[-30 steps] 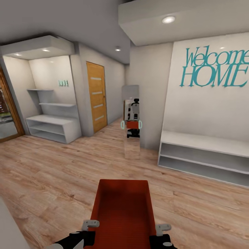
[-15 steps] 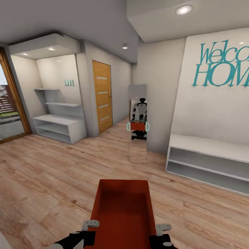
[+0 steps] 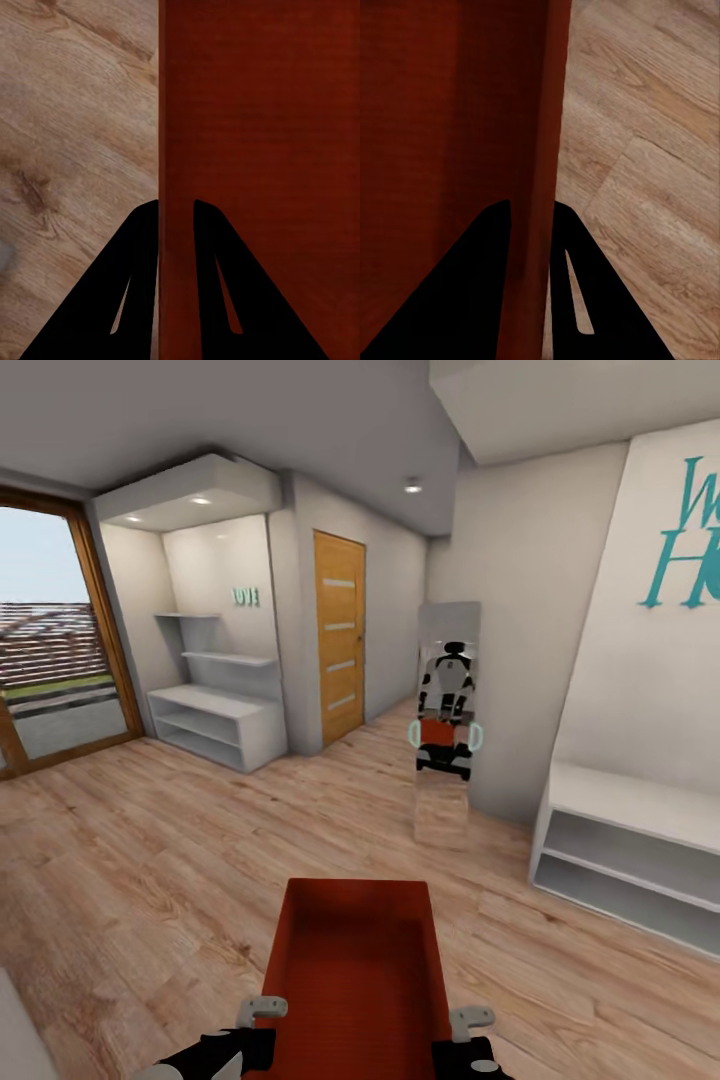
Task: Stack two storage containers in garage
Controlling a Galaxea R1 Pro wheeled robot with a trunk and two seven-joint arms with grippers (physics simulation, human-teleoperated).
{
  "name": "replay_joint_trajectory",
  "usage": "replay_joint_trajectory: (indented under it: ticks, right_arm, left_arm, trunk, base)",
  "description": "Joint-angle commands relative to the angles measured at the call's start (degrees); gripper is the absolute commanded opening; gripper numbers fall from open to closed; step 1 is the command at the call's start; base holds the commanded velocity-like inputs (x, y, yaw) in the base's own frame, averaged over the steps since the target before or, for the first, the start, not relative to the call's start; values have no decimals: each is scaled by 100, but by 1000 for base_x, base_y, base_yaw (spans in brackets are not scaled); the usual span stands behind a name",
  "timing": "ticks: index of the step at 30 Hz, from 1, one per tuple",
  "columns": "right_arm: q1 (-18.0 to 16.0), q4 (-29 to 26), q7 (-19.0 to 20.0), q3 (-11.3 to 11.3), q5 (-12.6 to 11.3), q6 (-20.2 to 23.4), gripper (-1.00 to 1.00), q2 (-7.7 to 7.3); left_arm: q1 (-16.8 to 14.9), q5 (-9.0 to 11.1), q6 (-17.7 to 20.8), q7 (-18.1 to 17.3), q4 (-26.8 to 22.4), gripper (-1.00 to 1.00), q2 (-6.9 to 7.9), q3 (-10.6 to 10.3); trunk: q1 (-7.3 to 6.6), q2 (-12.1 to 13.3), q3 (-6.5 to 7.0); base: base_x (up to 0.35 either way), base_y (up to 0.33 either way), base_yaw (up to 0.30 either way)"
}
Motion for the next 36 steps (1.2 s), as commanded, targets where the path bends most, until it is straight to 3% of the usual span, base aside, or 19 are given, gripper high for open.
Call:
replay_joint_trajectory:
  ticks: [1, 36]
  right_arm:
    - [-3, 21, -36, 89, -125, -36, -100, -79]
    - [-3, 21, -36, 89, -126, -27, -100, -71]
  left_arm:
    - [-7, -50, 22, 42, -13, -100, -3, -21]
    - [-6, -48, 30, 40, -15, -100, -3, -18]
  trunk:
    - [3, -4, -9]
    - [3, -4, -11]
  base:
    - [324, 0, 172]
    - [324, 0, 5]
